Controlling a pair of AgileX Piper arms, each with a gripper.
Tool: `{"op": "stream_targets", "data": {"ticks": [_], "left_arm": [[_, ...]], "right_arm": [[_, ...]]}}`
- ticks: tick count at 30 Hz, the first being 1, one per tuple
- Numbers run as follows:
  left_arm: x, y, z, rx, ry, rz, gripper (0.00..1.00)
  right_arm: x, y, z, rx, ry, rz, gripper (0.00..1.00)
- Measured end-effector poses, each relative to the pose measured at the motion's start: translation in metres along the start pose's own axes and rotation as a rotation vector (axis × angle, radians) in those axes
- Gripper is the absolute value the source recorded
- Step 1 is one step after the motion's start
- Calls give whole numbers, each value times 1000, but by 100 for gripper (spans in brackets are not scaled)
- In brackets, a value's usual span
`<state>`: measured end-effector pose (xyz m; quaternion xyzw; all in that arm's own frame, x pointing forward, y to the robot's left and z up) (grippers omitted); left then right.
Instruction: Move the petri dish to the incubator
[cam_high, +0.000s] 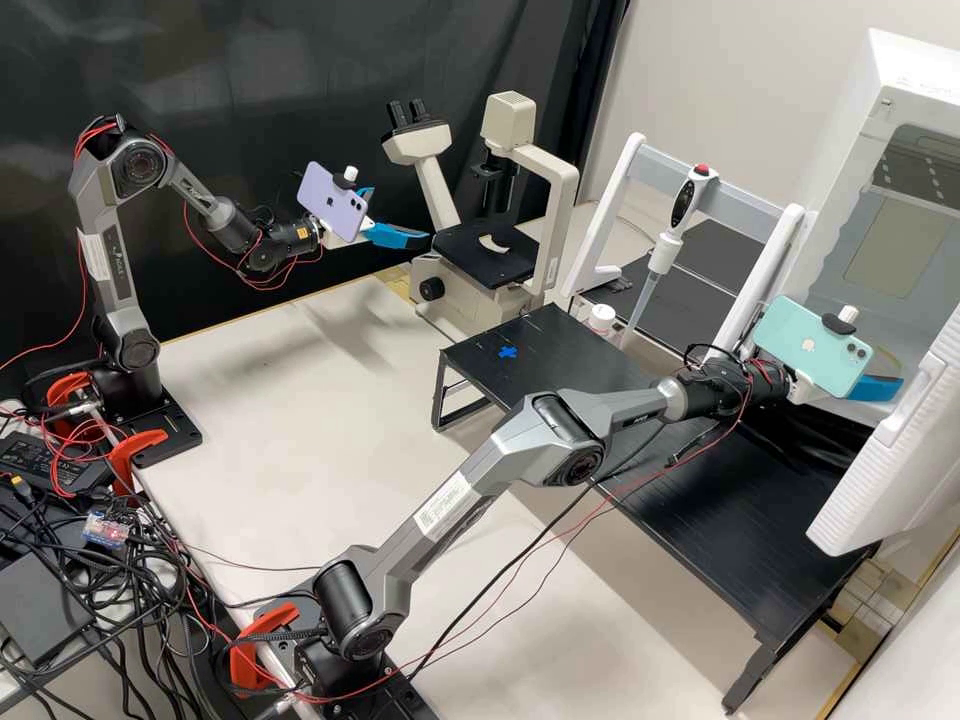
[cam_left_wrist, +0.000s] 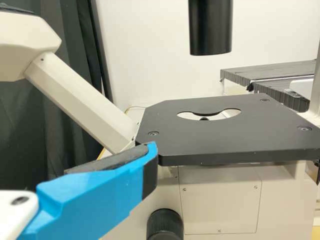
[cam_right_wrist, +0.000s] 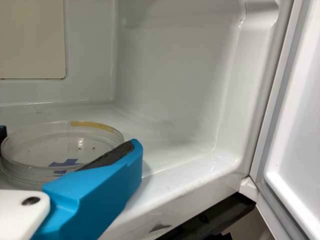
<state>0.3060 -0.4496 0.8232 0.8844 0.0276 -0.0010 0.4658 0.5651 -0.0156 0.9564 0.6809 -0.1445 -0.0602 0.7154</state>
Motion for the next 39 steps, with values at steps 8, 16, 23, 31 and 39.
{"op": "stream_targets", "data": {"ticks": [8,16,23,31,39], "left_arm": [[0,0,0,0,0,0,100],[0,0,0,0,0,0,100],[0,0,0,0,0,0,100],[0,0,0,0,0,0,100],[0,0,0,0,0,0,100]], "right_arm": [[-5,0,3,-15,-1,-12,100],[-32,16,12,16,-49,-45,100],[-68,31,17,43,-97,-70,100],[-119,35,19,69,-147,-109,100],[-198,24,30,10,-201,-180,100]]}}
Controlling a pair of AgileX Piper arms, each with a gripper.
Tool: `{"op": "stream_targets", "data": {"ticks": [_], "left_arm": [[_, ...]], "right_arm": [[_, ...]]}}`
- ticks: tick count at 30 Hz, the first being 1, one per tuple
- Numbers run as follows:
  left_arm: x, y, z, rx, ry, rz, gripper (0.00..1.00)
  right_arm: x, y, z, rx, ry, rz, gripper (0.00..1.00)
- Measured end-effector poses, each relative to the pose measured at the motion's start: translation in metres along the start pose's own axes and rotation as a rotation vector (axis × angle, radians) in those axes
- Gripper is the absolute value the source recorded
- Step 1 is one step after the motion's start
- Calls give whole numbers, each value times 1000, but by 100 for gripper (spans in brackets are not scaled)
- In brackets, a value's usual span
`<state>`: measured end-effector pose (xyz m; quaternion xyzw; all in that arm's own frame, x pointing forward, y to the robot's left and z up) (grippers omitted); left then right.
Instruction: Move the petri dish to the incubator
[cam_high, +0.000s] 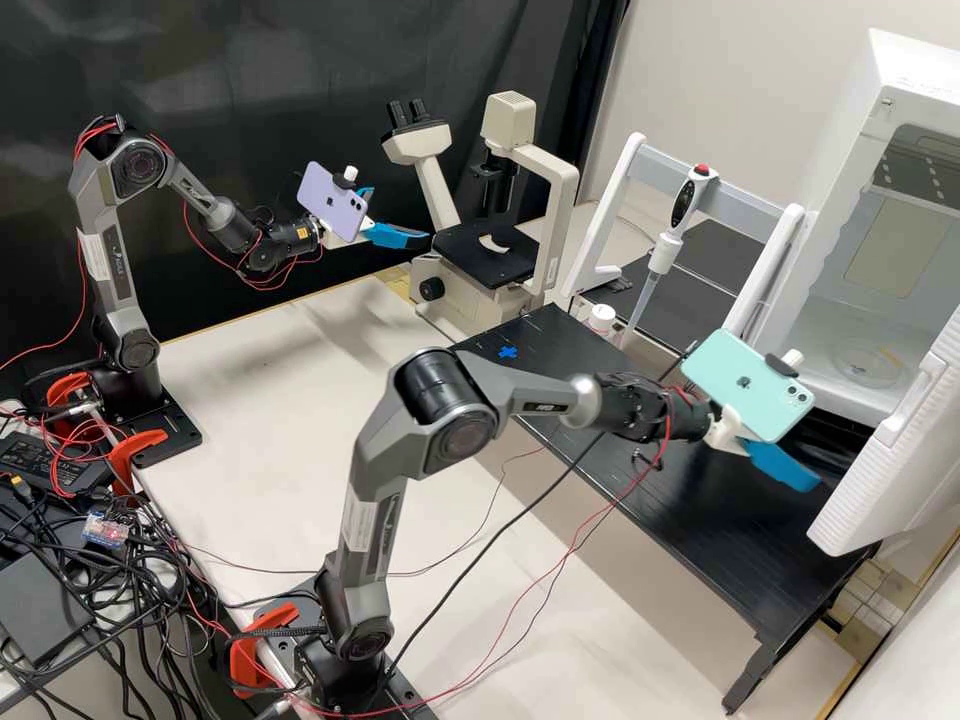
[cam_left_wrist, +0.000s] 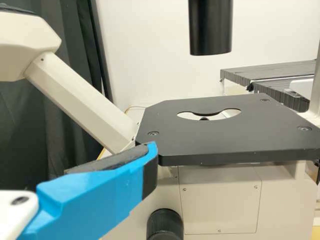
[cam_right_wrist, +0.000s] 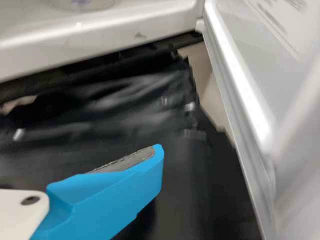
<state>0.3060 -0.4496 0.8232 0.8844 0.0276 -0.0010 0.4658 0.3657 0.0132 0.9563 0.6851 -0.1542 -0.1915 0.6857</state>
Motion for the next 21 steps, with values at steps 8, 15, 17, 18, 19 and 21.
{"op": "stream_targets", "data": {"ticks": [8,15,17,18,19,21], "left_arm": [[0,0,0,0,0,0,100],[0,0,0,0,0,0,100],[0,0,0,0,0,0,100],[0,0,0,0,0,0,100],[0,0,0,0,0,0,100],[0,0,0,0,0,0,100]], "right_arm": [[-92,-33,7,-38,33,41,100],[-153,-65,13,-18,170,185,100],[-160,-70,14,-4,220,238,100],[-162,-71,17,20,246,293,100],[-165,-74,19,38,284,331,100],[-167,-76,20,49,333,368,100]]}}
